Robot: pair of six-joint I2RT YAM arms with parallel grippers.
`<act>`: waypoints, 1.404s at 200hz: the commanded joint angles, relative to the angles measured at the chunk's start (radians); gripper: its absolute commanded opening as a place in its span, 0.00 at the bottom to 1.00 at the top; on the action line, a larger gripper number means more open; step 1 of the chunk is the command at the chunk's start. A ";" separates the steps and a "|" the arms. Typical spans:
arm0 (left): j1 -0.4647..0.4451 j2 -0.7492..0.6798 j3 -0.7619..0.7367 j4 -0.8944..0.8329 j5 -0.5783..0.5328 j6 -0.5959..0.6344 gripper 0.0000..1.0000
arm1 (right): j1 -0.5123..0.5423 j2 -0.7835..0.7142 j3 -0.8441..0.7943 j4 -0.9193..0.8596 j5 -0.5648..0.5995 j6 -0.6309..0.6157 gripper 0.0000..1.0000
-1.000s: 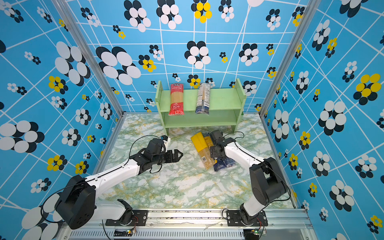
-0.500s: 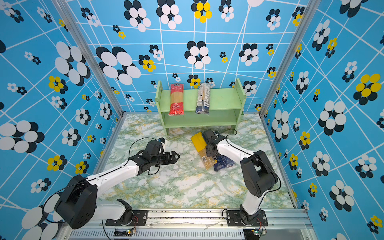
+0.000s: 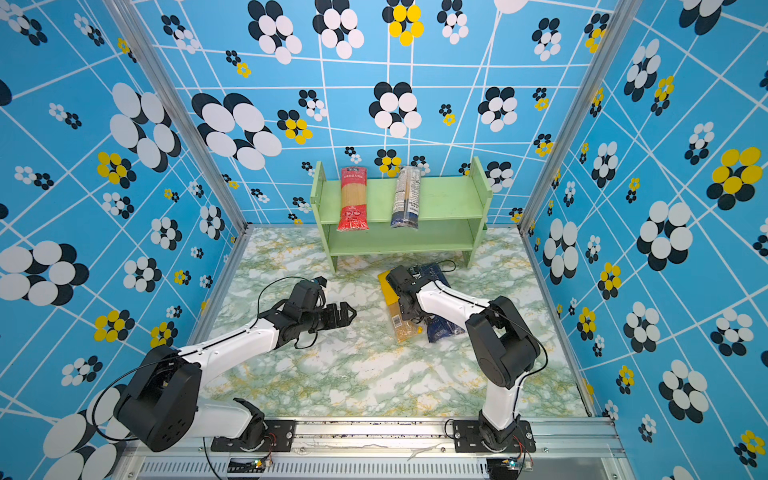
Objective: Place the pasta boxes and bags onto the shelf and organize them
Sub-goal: 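Move the right gripper over the yellow-topped spaghetti package on the table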
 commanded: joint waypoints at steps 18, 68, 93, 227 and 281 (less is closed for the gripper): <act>0.011 0.008 -0.007 -0.004 -0.007 -0.013 0.99 | 0.021 -0.002 0.013 -0.044 0.025 0.042 0.87; 0.013 0.026 -0.004 -0.001 0.002 -0.014 0.99 | 0.021 -0.115 -0.007 -0.074 0.012 0.019 0.90; 0.013 0.040 0.001 0.009 0.010 -0.019 0.99 | 0.021 -0.190 -0.035 -0.062 -0.071 0.004 0.94; 0.012 0.052 -0.006 0.031 0.024 -0.032 0.99 | 0.031 -0.295 -0.254 0.241 -0.361 -0.016 0.99; 0.011 0.052 -0.016 0.036 0.024 -0.037 0.99 | 0.055 -0.235 -0.229 0.229 -0.317 -0.012 0.98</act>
